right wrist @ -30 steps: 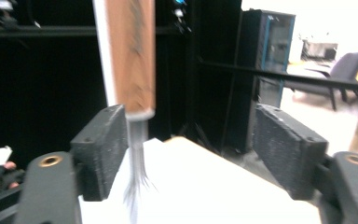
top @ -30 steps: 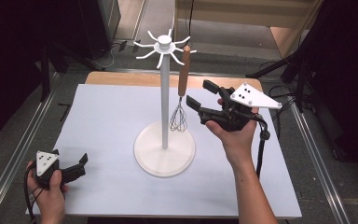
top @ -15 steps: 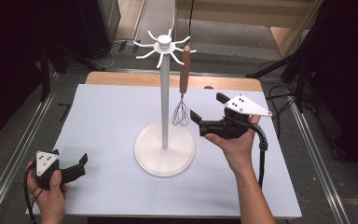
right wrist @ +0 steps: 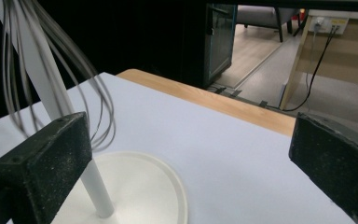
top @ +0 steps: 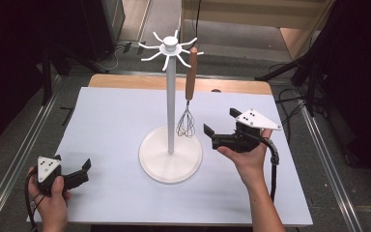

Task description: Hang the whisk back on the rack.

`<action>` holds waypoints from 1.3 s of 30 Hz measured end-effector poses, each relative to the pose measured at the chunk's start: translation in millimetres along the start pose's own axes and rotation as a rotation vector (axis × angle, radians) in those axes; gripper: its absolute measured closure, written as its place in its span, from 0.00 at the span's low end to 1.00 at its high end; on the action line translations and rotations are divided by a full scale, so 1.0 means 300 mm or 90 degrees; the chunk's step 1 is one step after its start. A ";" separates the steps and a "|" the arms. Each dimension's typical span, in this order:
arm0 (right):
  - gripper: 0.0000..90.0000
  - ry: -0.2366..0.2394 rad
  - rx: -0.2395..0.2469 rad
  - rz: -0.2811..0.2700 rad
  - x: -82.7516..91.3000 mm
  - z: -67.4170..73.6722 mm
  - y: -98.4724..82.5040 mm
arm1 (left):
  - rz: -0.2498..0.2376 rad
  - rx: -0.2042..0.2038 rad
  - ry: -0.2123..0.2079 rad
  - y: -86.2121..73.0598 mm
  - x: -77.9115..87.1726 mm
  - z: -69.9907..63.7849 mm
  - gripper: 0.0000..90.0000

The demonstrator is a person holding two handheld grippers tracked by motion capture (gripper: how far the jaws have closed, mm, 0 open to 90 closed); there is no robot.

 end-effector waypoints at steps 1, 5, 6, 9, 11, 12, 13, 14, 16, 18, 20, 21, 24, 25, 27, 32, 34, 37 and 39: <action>0.00 -0.001 -0.001 0.003 0.001 -0.005 -0.011 | 0.000 0.000 0.000 0.000 0.000 0.000 0.00; 0.00 -0.006 -0.016 0.011 0.008 -0.028 -0.048 | 0.000 0.002 0.000 0.000 -0.001 -0.001 0.00; 0.00 -0.008 -0.021 0.013 0.011 -0.033 -0.056 | 0.000 0.002 0.000 0.000 -0.001 -0.001 0.00; 0.00 -0.013 -0.023 0.016 0.019 -0.047 -0.078 | 0.000 -0.001 0.001 0.000 -0.001 -0.001 0.00; 0.00 -0.017 -0.026 0.018 0.025 -0.056 -0.095 | 0.000 -0.003 0.002 0.000 -0.001 -0.002 0.00; 0.00 -0.020 -0.027 0.019 0.027 -0.062 -0.103 | 0.000 -0.003 0.002 0.000 -0.001 -0.002 0.00; 0.00 -0.021 -0.029 0.021 0.030 -0.066 -0.112 | 0.000 -0.004 0.002 0.000 -0.001 -0.002 0.00; 0.00 -0.023 -0.028 0.022 0.032 -0.072 -0.122 | 0.000 -0.004 0.002 0.000 -0.001 -0.002 0.00; 0.00 -0.029 -0.029 0.031 0.037 -0.080 -0.144 | 0.000 -0.003 0.003 0.000 -0.001 -0.002 0.00; 0.00 -0.032 -0.028 0.036 0.042 -0.089 -0.164 | 0.002 -0.006 0.002 0.000 -0.001 -0.002 0.00; 0.00 -0.039 -0.029 0.040 0.049 -0.098 -0.182 | 0.002 -0.007 0.004 0.000 -0.001 -0.003 0.00; 0.00 -0.038 -0.034 0.042 0.053 -0.102 -0.191 | 0.002 -0.007 0.004 0.000 -0.001 -0.003 0.00; 0.00 -0.044 -0.045 0.046 0.063 -0.119 -0.212 | 0.002 -0.007 0.004 0.000 -0.001 -0.003 0.00; 0.00 -0.044 -0.050 0.049 0.066 -0.122 -0.219 | 0.002 -0.007 0.003 0.000 -0.001 -0.003 0.00; 0.00 -0.046 -0.051 0.052 0.074 -0.127 -0.230 | 0.002 -0.007 0.004 0.000 -0.001 -0.002 0.00; 0.00 -0.056 -0.057 0.051 0.094 -0.143 -0.260 | 0.001 -0.004 0.002 0.000 -0.001 -0.002 0.00; 0.00 -0.062 -0.061 0.058 0.101 -0.153 -0.282 | 0.000 -0.004 0.002 0.000 -0.001 -0.002 0.00; 0.00 -0.073 -0.066 0.064 0.116 -0.172 -0.313 | 0.000 -0.004 0.002 0.000 -0.001 -0.002 0.00; 0.00 -0.076 -0.069 0.066 0.129 -0.183 -0.332 | 0.000 -0.004 0.003 0.000 -0.001 -0.002 0.00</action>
Point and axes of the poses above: each handheld gripper's, and its own axes: x roughly backward along the jaws, y roughly out of its top, z roughly to its left, the point moved 7 cm from there along -x, roughly forward along the jaws, and after that the axes turned 6 degrees about -x, right-handed, at the moved point
